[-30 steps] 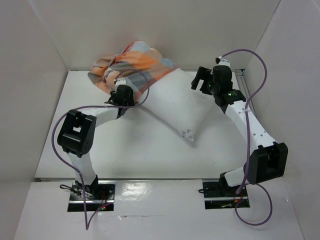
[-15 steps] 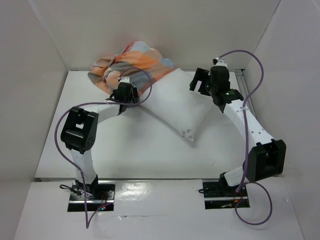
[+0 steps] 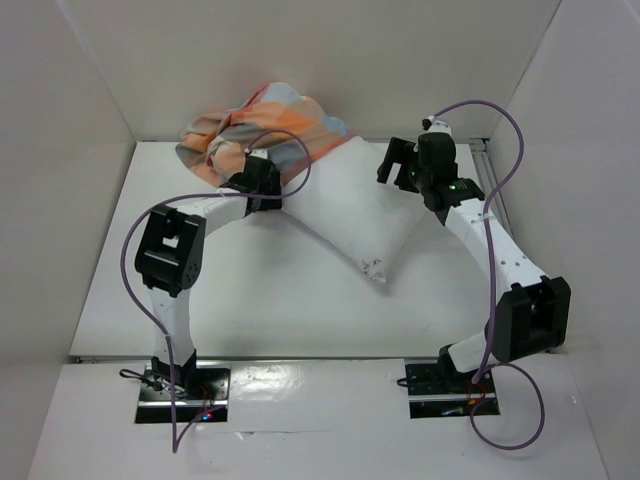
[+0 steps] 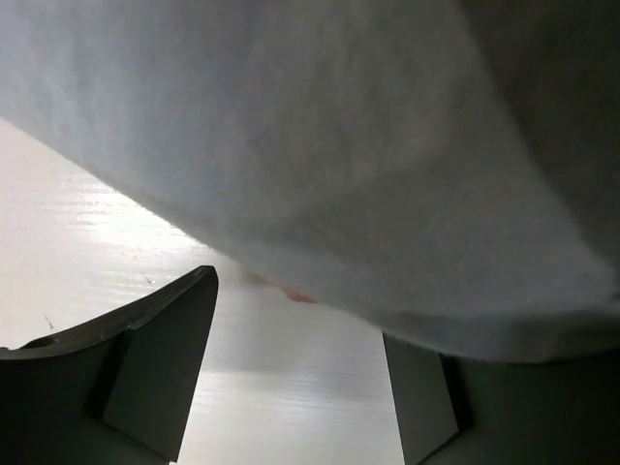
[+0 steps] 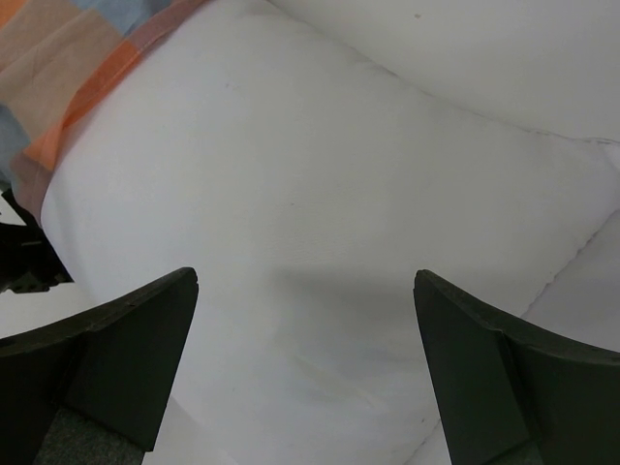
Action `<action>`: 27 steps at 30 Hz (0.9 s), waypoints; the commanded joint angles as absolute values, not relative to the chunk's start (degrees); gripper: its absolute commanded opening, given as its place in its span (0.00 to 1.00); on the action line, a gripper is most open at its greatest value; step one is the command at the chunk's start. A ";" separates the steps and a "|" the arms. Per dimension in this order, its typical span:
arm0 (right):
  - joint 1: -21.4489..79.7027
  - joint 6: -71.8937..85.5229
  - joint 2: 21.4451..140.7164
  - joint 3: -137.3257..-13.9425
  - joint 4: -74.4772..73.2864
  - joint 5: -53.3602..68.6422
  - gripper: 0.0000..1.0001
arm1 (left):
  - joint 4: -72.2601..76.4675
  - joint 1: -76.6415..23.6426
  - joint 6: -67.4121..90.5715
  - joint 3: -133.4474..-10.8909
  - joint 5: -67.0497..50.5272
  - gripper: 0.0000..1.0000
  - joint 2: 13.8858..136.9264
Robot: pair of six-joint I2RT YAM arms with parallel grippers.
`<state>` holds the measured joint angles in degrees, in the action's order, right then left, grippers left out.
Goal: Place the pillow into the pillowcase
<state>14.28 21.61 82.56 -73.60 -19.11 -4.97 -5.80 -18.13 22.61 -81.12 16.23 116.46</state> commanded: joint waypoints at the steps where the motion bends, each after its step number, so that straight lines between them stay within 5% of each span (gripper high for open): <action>1: 14.77 20.92 82.71 -76.11 -19.95 -5.36 1.00 | -6.94 -17.84 22.24 -80.18 14.94 0.83 116.11; 21: 16.96 20.92 83.32 -75.59 -18.81 -4.31 1.00 | -5.98 -16.61 17.49 -81.47 15.03 0.78 115.75; 23: 16.96 20.92 83.32 -76.11 -19.50 -4.31 1.00 | -5.37 -16.61 16.96 -80.95 14.50 0.66 115.75; 27: 16.96 20.92 83.32 -76.11 -19.51 -4.92 1.00 | -6.50 -16.00 16.96 -82.53 13.97 0.18 116.98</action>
<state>16.49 21.50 83.40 -73.63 -19.38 -4.51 -7.53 -16.64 18.02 -79.81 14.00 116.49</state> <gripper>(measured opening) 0.999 0.232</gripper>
